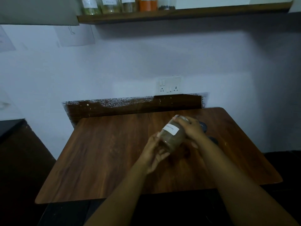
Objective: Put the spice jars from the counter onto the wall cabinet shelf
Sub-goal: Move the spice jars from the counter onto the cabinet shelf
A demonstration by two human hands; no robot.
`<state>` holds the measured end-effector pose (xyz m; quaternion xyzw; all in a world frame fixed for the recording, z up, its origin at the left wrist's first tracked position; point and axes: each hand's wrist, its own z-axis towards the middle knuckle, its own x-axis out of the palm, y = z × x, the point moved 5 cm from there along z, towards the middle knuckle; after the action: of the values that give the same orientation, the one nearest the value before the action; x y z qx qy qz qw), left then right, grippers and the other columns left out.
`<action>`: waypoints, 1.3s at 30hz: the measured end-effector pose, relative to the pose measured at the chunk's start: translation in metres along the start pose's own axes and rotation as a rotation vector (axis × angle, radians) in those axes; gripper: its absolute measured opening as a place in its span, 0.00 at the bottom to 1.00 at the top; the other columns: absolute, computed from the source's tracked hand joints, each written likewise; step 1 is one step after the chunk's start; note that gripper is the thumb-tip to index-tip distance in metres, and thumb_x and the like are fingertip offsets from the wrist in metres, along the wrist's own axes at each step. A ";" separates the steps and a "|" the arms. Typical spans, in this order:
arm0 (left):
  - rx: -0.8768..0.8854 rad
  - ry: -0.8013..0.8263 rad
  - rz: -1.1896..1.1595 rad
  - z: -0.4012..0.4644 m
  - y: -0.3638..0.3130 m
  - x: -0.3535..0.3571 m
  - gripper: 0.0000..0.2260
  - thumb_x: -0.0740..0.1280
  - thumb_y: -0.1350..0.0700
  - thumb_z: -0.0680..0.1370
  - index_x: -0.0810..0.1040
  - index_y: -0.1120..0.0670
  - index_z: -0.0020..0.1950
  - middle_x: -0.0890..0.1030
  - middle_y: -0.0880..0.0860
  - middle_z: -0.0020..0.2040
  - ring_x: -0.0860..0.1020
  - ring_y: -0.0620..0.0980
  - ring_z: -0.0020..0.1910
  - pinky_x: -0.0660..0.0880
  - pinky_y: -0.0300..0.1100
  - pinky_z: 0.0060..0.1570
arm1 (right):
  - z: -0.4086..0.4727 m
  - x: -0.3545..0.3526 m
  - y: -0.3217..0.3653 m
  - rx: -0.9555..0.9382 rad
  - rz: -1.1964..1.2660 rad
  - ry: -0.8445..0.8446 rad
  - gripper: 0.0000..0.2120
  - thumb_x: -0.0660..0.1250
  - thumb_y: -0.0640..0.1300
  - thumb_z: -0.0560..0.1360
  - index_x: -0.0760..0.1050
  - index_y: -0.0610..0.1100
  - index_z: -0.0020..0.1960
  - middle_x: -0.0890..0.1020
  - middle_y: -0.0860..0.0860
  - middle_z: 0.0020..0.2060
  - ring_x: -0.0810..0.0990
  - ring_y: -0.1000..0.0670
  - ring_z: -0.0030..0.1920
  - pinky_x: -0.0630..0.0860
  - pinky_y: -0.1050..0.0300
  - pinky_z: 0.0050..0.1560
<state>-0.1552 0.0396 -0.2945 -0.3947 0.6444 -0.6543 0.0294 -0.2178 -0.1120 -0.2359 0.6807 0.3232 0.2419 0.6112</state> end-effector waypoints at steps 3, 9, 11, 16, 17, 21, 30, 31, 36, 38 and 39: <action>-0.013 0.102 0.046 -0.001 -0.006 0.002 0.38 0.81 0.47 0.61 0.71 0.53 0.68 0.77 0.58 0.63 0.80 0.56 0.59 0.79 0.49 0.53 | 0.000 0.005 0.007 -0.017 0.062 0.068 0.08 0.71 0.53 0.72 0.80 0.52 0.49 0.82 0.45 0.51 0.80 0.43 0.52 0.78 0.46 0.50; 0.201 0.037 0.423 0.010 -0.031 0.009 0.33 0.77 0.61 0.69 0.68 0.48 0.70 0.75 0.52 0.65 0.78 0.50 0.61 0.77 0.48 0.59 | 0.017 0.002 0.023 -0.047 0.066 0.098 0.18 0.73 0.54 0.70 0.81 0.42 0.52 0.83 0.42 0.50 0.81 0.44 0.46 0.76 0.53 0.42; 0.192 0.044 0.447 0.016 -0.038 0.011 0.32 0.76 0.63 0.69 0.68 0.48 0.69 0.76 0.52 0.63 0.78 0.50 0.60 0.77 0.48 0.60 | 0.022 0.003 0.033 -0.078 0.032 0.124 0.19 0.72 0.55 0.71 0.80 0.41 0.53 0.82 0.43 0.49 0.80 0.44 0.48 0.76 0.54 0.43; 0.274 -0.012 0.316 0.039 -0.059 0.012 0.35 0.79 0.58 0.64 0.70 0.48 0.68 0.77 0.56 0.63 0.79 0.54 0.60 0.79 0.45 0.52 | 0.042 -0.004 0.052 -0.049 0.424 0.316 0.18 0.65 0.51 0.77 0.76 0.39 0.60 0.80 0.45 0.49 0.79 0.47 0.52 0.78 0.50 0.55; 0.283 -0.005 0.286 0.044 -0.063 0.016 0.35 0.79 0.58 0.64 0.70 0.48 0.68 0.77 0.55 0.63 0.79 0.53 0.60 0.78 0.44 0.52 | 0.048 -0.008 0.055 -0.062 0.468 0.326 0.18 0.65 0.50 0.77 0.76 0.39 0.60 0.80 0.44 0.50 0.79 0.47 0.53 0.77 0.49 0.58; 0.311 0.051 0.309 0.069 -0.077 0.035 0.29 0.76 0.59 0.70 0.70 0.47 0.68 0.78 0.54 0.62 0.79 0.51 0.60 0.78 0.43 0.53 | 0.070 -0.022 0.069 -0.124 0.507 0.305 0.22 0.67 0.50 0.75 0.75 0.36 0.63 0.79 0.41 0.57 0.78 0.44 0.59 0.74 0.46 0.65; 0.530 -0.019 0.361 0.132 -0.134 0.090 0.29 0.73 0.53 0.72 0.66 0.45 0.70 0.76 0.54 0.62 0.79 0.50 0.60 0.77 0.49 0.60 | 0.112 -0.050 0.149 -0.328 0.316 0.318 0.20 0.60 0.56 0.79 0.69 0.54 0.70 0.75 0.49 0.64 0.77 0.45 0.61 0.79 0.46 0.57; 0.565 -0.020 0.402 0.138 -0.145 0.100 0.29 0.73 0.51 0.73 0.65 0.43 0.70 0.75 0.53 0.62 0.79 0.49 0.59 0.78 0.46 0.58 | 0.115 -0.055 0.163 -0.376 0.302 0.313 0.19 0.58 0.56 0.80 0.67 0.57 0.71 0.74 0.50 0.65 0.76 0.46 0.62 0.79 0.47 0.56; 0.773 -0.051 0.637 0.162 -0.202 0.150 0.27 0.71 0.48 0.75 0.65 0.39 0.71 0.75 0.46 0.63 0.76 0.38 0.59 0.77 0.33 0.53 | 0.122 -0.088 0.235 -0.608 0.266 0.308 0.17 0.55 0.53 0.82 0.65 0.55 0.70 0.75 0.52 0.62 0.78 0.49 0.58 0.78 0.48 0.56; 0.858 -0.048 0.620 0.169 -0.220 0.167 0.29 0.72 0.50 0.74 0.66 0.40 0.72 0.74 0.46 0.65 0.77 0.39 0.59 0.77 0.32 0.53 | 0.125 -0.100 0.258 -0.671 0.280 0.316 0.15 0.55 0.52 0.82 0.67 0.53 0.67 0.78 0.54 0.58 0.79 0.50 0.56 0.78 0.48 0.55; 0.912 -0.063 0.626 0.171 -0.227 0.175 0.30 0.73 0.51 0.73 0.66 0.40 0.72 0.73 0.46 0.65 0.77 0.41 0.60 0.77 0.34 0.55 | 0.127 -0.104 0.269 -0.702 0.290 0.326 0.14 0.55 0.53 0.82 0.67 0.52 0.66 0.79 0.54 0.57 0.79 0.49 0.57 0.78 0.47 0.56</action>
<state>-0.0739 -0.1583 -0.0386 -0.1509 0.3810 -0.8150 0.4096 -0.1575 -0.2860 0.0195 0.4224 0.2143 0.5257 0.7066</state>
